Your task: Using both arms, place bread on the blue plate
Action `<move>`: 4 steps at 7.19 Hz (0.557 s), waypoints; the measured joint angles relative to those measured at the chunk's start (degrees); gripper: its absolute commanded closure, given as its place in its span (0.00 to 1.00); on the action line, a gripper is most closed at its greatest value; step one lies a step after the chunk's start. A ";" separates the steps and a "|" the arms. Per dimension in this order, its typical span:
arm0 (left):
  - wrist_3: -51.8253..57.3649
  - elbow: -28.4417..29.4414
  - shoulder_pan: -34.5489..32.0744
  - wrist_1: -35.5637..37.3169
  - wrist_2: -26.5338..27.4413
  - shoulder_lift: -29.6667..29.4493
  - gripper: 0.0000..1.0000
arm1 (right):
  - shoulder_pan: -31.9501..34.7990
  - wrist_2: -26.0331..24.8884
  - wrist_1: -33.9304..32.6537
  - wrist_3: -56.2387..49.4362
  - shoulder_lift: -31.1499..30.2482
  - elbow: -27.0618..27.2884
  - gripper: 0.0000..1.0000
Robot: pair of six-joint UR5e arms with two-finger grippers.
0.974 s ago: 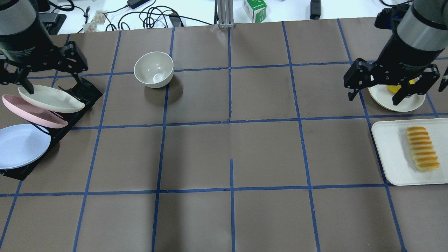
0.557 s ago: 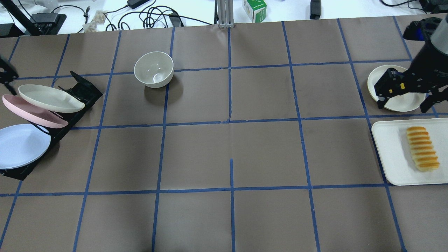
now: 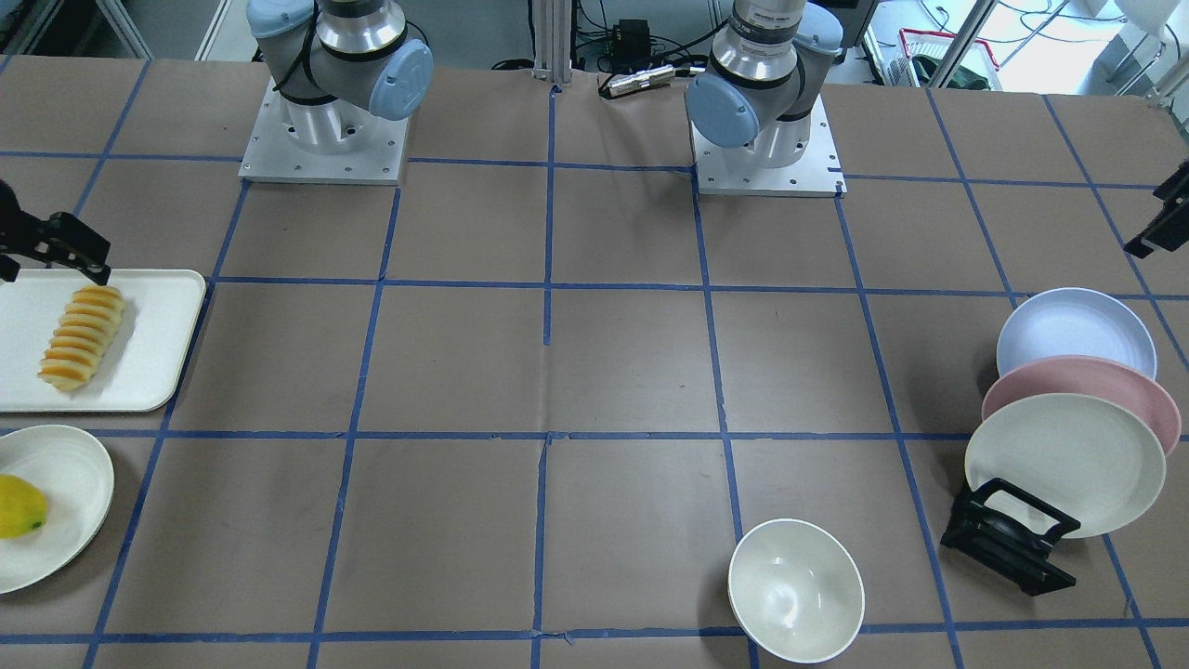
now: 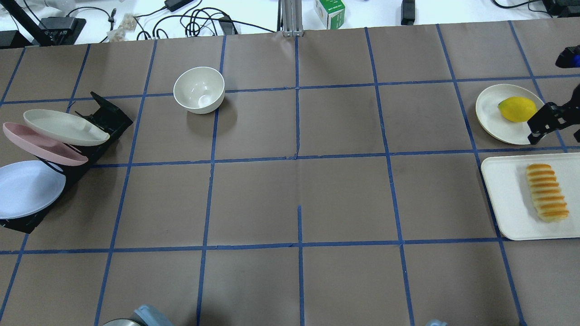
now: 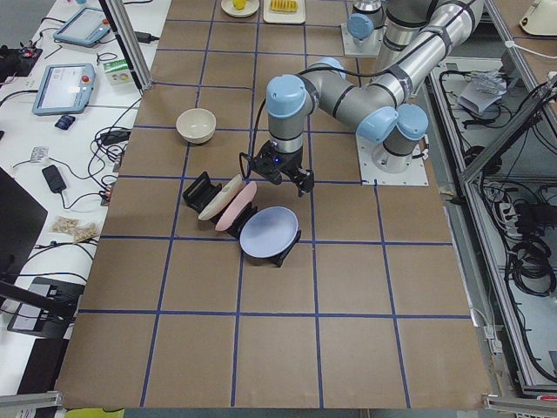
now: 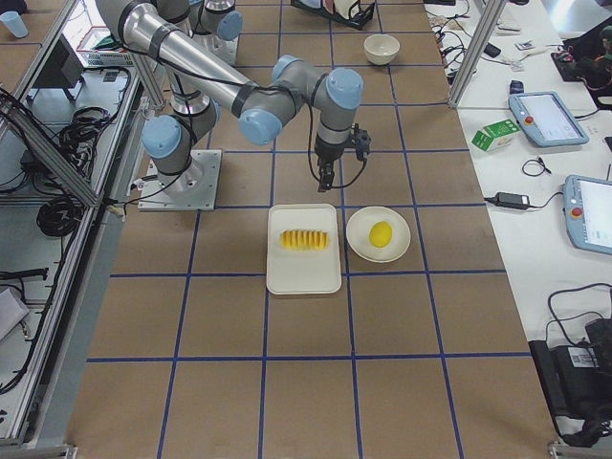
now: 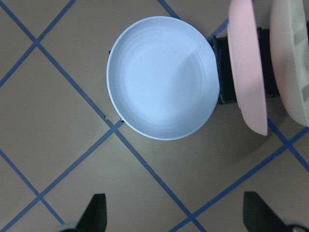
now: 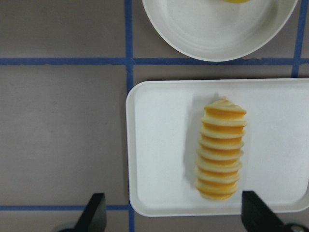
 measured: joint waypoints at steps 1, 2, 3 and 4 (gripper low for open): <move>2.52 -0.84 1.44 2.40 -0.38 -1.85 0.06 | -2.24 0.05 -3.57 -3.23 2.79 0.08 0.00; 4.27 -1.30 2.25 4.58 -0.51 -4.23 0.07 | -3.65 0.10 -7.42 -5.62 5.35 0.11 0.00; 5.05 -1.26 2.60 7.11 -0.54 -6.92 0.07 | -4.27 0.06 -10.40 -6.61 7.47 0.12 0.00; 5.43 -0.94 2.89 8.84 -0.48 -9.43 0.07 | -4.49 -0.07 -11.90 -6.64 9.46 0.16 0.00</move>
